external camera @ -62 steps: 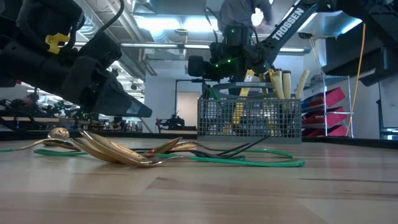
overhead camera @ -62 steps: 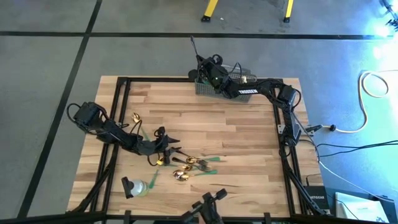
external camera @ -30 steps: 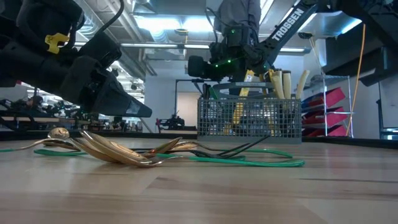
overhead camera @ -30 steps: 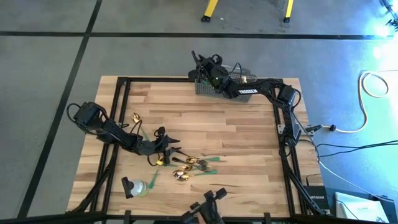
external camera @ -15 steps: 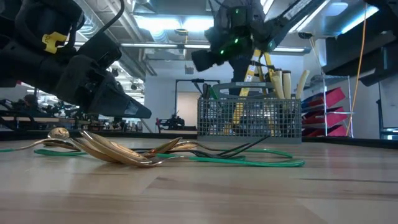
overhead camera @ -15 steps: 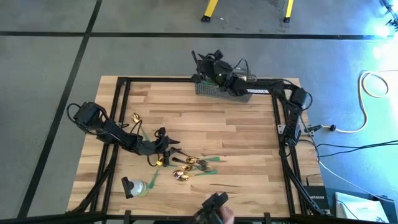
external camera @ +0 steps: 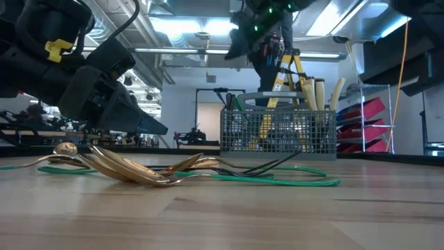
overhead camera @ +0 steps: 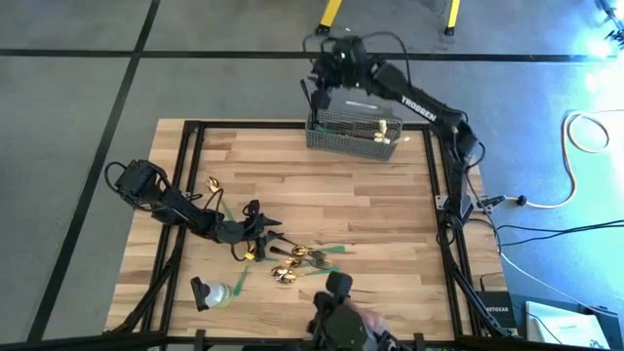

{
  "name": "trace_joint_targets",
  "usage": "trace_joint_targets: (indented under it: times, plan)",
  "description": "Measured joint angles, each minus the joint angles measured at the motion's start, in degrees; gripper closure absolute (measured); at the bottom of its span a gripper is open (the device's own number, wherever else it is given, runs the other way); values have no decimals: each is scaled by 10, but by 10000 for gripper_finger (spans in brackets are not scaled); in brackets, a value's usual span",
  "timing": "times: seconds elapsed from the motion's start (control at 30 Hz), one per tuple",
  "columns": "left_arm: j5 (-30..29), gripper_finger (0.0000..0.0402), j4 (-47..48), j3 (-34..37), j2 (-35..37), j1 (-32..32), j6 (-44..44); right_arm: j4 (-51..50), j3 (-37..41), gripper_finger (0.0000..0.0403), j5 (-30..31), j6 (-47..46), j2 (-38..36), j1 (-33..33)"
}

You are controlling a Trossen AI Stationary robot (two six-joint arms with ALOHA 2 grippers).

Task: Sort silverware
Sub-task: Put the black fork into the gray organizer

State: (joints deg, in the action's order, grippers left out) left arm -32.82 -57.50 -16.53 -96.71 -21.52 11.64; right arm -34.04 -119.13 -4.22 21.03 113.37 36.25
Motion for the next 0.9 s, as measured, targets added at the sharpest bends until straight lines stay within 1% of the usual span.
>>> trace_joint_targets:
  times: [0.07,0.1,0.17,0.2,0.27,0.4,0.47,0.7,0.83,0.9]
  plan:
    - [0,260,0,0,0,0,0,-28,-64,323,-20,-31,23,3]
    - [0,260,0,0,0,0,0,-45,-91,318,-47,-44,34,7]
    - [0,260,0,0,0,0,2,-80,-135,307,-126,-60,60,16]
    - [0,260,0,0,0,0,2,-90,-154,301,-153,-72,73,22]
    - [2,260,0,0,0,-2,4,-85,-152,287,-171,-100,85,34]
    - [3,260,-1,0,0,-10,4,-64,-120,257,-164,-134,100,57]
    - [3,260,0,0,0,-12,2,-69,-110,237,-138,-133,114,59]
    - [2,260,0,0,0,-10,-1,-44,-101,165,-118,-117,163,38]
    - [2,260,5,0,0,-11,-1,-21,-101,142,-110,-120,180,35]
    - [2,260,4,0,0,-11,-1,-13,-101,139,-87,-120,186,35]
